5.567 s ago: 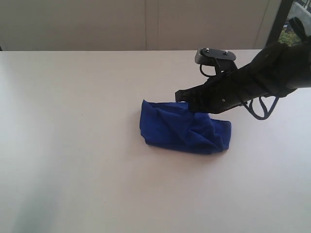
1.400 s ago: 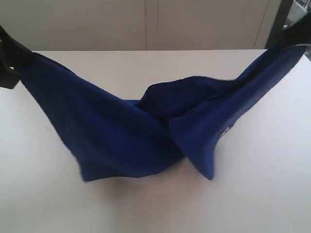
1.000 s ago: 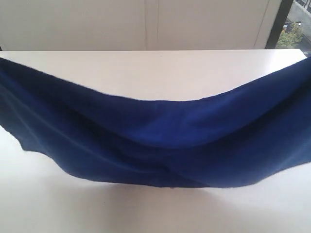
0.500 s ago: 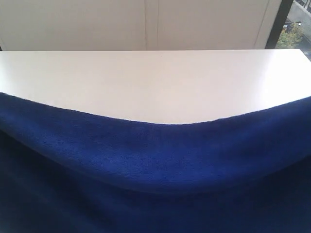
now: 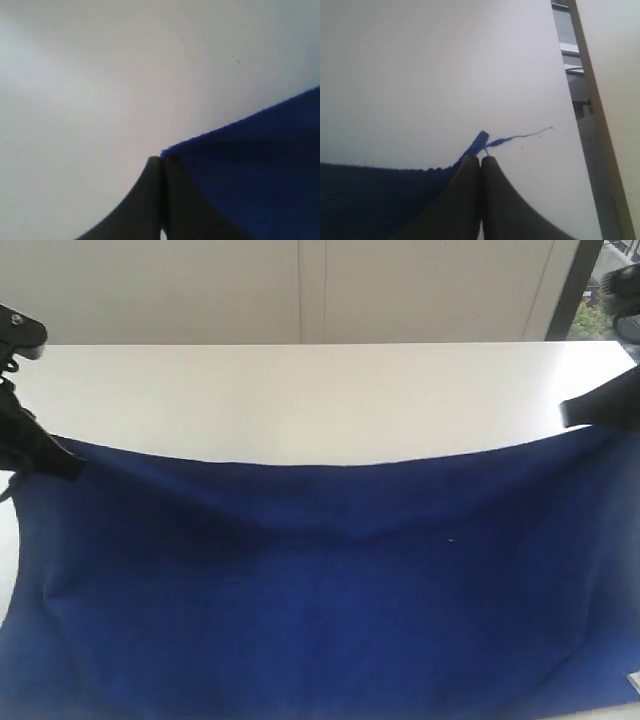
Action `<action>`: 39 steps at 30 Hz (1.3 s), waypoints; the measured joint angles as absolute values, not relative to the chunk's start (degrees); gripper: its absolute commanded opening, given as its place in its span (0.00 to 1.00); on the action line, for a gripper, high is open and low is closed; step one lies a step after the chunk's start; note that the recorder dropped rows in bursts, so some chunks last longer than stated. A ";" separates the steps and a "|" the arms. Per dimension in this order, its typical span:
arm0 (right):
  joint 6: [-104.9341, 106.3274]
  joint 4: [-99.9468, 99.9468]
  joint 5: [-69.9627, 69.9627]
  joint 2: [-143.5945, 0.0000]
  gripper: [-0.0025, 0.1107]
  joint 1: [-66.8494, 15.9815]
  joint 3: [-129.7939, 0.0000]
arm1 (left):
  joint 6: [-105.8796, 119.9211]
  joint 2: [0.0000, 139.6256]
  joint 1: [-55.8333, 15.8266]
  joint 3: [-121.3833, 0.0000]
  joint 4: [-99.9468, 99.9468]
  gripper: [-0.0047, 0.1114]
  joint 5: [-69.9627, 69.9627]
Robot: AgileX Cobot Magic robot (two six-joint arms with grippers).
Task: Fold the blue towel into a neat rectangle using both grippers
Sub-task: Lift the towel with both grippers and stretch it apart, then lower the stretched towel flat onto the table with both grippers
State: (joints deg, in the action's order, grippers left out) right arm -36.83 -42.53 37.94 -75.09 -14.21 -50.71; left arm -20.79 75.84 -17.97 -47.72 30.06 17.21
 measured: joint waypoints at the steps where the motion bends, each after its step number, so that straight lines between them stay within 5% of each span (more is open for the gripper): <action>1: -38.57 -44.87 36.10 -78.16 0.02 -13.76 -50.71 | -21.84 78.21 -16.93 -47.72 30.65 0.04 14.47; 17: -53.96 -57.78 18.87 -106.60 0.02 -5.39 -62.20 | -23.51 104.79 -6.22 -58.52 32.41 0.04 -10.92; 39: -53.96 -58.01 14.34 -120.25 0.02 -1.00 -75.08 | -23.46 117.26 -6.11 -72.34 32.54 0.04 -10.00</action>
